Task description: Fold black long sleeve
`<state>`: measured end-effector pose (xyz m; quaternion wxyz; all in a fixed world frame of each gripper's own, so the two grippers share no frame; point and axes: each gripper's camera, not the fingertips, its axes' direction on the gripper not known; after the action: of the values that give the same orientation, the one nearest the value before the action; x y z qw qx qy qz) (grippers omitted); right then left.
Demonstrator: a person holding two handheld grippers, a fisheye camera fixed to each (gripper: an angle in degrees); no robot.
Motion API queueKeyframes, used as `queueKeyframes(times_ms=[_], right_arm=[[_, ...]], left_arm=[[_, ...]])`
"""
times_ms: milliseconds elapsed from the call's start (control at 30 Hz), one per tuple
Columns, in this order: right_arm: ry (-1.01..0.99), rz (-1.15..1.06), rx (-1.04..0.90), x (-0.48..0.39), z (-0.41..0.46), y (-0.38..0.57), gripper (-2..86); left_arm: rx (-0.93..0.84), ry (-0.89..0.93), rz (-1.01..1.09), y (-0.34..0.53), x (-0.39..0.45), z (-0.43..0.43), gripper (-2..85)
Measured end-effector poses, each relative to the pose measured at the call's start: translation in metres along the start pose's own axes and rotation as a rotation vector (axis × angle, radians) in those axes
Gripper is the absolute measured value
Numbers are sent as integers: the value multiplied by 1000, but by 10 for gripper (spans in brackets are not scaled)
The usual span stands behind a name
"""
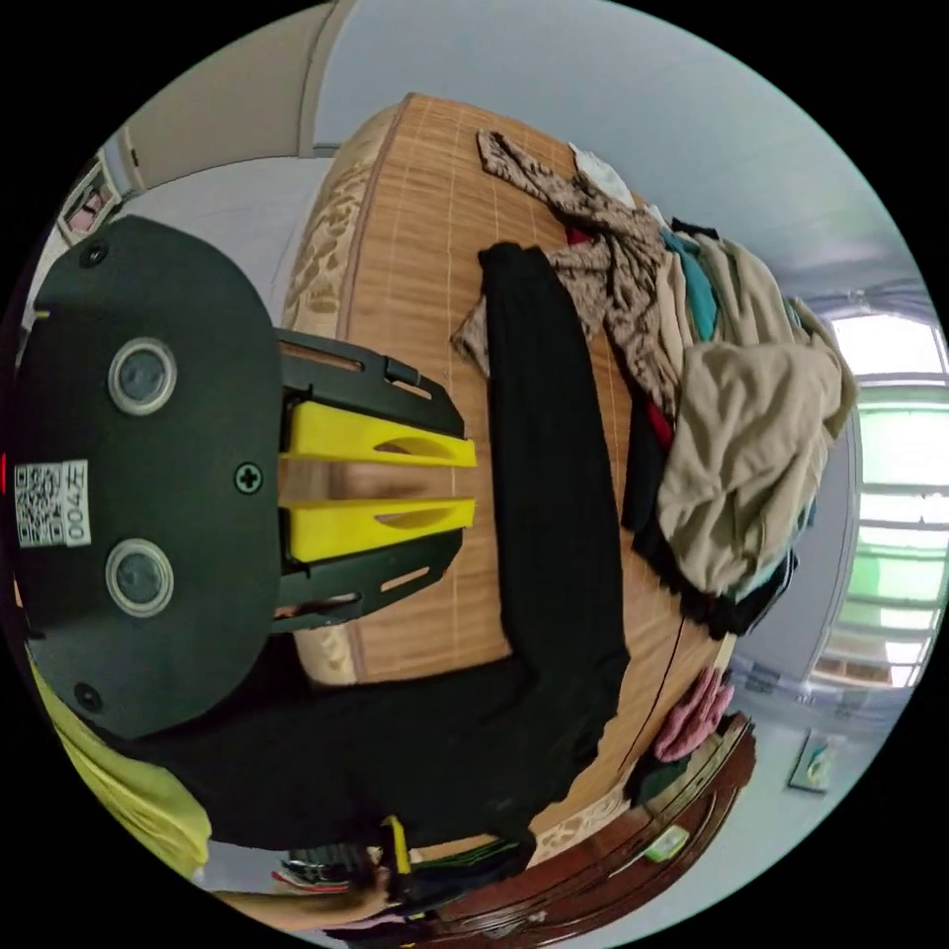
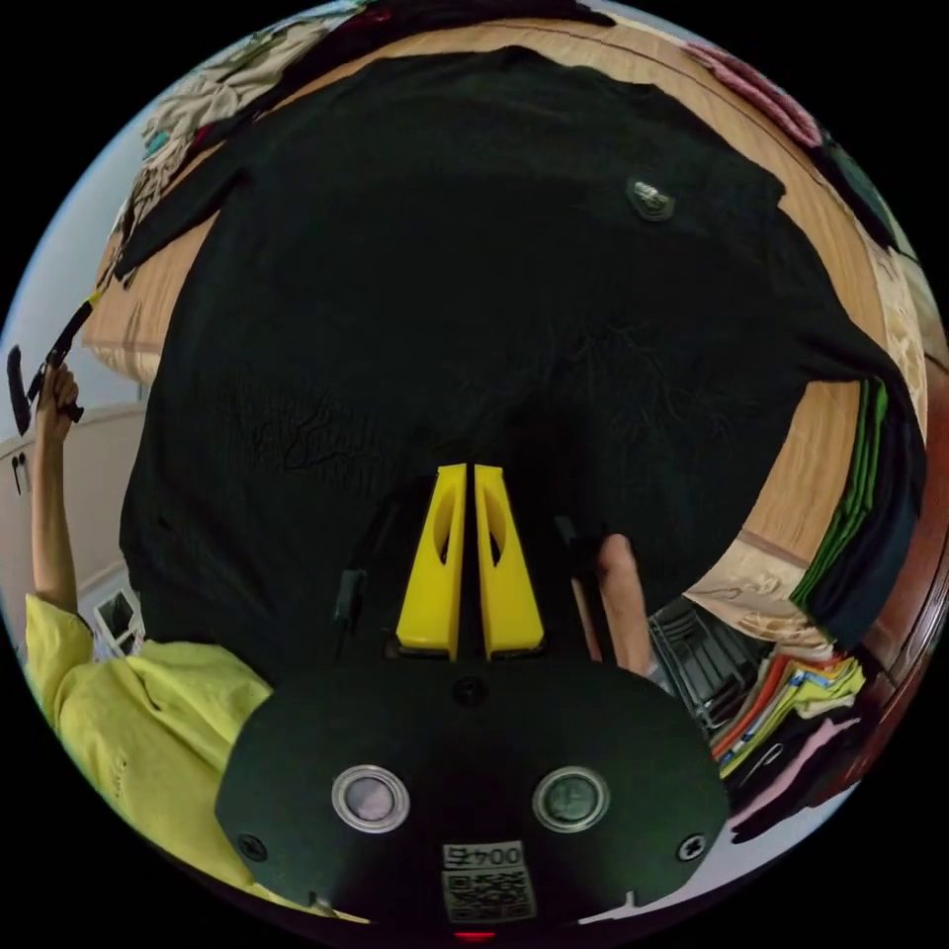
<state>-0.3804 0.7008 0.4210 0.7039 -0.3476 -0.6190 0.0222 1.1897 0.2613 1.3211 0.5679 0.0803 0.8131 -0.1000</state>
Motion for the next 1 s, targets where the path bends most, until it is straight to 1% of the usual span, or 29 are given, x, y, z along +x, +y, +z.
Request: queueKeyframes(times_ms=[100,167,333,400,467,567,633,767,900,1000], right_arm=[[-3,-22,-81,4,-1,-20,-5],[-39,40,-146,12,-1,-34,-6],[-142,77,-193,31,-5,-49,-5],[-126,56,-177,31,-8,-51,-5],[-31,1,-120,22,-12,-47,-4],[91,-18,-35,10,-17,-39,-2],[114,-10,11,10,-20,-35,-1],[60,-15,23,23,-30,-33,2],[23,-64,45,34,-39,-29,2],[2,-34,28,43,-48,-28,3]], left_arm=[[-5,87,101,3,57,-6,21],[-2,112,171,2,94,-11,16],[-7,174,336,-12,205,-8,8],[-18,160,386,-17,244,0,7],[-24,145,422,-21,279,9,7],[-60,92,471,-27,329,30,6],[-129,48,504,-31,361,51,6],[-239,23,491,-38,391,76,5],[-247,-36,521,-45,425,79,4],[-250,-72,544,-50,448,81,4]])
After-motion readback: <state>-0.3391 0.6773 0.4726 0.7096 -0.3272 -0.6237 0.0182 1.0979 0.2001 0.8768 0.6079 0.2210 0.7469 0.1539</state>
